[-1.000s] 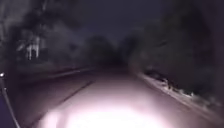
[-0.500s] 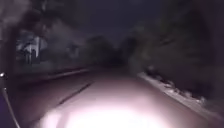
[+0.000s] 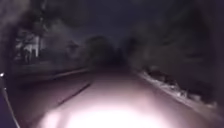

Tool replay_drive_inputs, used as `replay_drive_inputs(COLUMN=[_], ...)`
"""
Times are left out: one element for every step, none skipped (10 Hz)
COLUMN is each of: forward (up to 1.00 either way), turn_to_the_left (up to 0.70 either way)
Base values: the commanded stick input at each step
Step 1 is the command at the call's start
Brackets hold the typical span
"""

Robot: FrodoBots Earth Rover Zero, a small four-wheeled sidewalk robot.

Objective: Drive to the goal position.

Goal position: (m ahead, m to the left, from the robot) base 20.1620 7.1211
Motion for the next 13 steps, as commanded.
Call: replay_drive_inputs(forward=[0.50,0.50,0.50,0.50,0.50,0.50,0.50,0.50,0.50,0.50,0.50,0.50,0.50], turn_to_the_left=[0.00,0.00,0.00,0.00,0.00,0.00,0.00,0.00,0.00,0.00,0.00,0.00,0.00])
